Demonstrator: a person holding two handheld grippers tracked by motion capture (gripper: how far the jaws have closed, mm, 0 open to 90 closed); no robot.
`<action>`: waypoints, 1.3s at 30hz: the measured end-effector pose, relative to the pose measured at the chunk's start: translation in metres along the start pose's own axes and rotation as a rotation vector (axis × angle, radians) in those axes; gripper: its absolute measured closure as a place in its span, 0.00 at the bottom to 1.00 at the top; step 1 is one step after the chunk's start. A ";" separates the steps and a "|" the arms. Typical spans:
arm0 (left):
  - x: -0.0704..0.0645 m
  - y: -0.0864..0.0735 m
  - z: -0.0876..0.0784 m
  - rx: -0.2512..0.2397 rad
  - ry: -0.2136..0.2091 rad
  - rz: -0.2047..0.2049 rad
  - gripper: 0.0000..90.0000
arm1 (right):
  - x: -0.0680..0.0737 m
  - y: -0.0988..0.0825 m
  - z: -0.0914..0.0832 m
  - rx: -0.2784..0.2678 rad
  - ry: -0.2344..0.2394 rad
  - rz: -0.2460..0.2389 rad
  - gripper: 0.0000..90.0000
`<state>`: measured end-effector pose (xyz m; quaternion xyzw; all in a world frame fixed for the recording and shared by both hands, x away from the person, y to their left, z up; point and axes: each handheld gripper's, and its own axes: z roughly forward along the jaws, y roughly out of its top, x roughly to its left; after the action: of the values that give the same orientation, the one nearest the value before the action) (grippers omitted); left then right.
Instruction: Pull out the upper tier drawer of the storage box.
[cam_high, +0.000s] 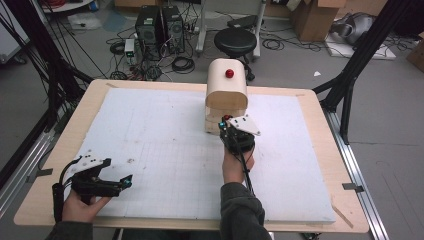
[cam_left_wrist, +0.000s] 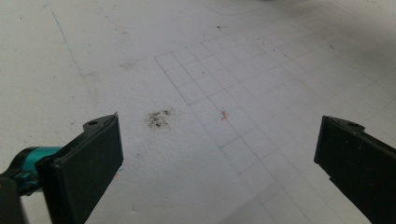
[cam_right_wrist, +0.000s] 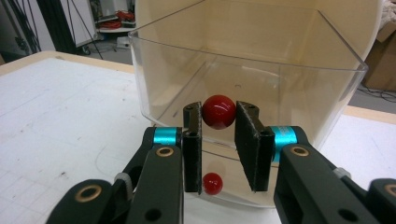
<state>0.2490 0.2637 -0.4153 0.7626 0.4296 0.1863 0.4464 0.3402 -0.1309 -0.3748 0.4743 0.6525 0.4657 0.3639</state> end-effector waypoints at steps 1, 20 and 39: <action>0.000 0.000 0.000 0.001 -0.001 0.001 0.02 | 0.000 0.000 -0.001 -0.001 0.002 0.000 0.81; 0.000 0.000 -0.001 0.002 -0.001 0.000 0.02 | 0.002 -0.008 -0.023 -0.010 0.034 0.004 0.81; 0.000 0.000 -0.001 -0.001 -0.002 0.000 0.02 | 0.004 -0.016 -0.038 -0.013 0.053 -0.011 0.81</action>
<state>0.2485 0.2636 -0.4146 0.7626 0.4290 0.1859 0.4470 0.3000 -0.1385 -0.3783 0.4558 0.6614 0.4804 0.3521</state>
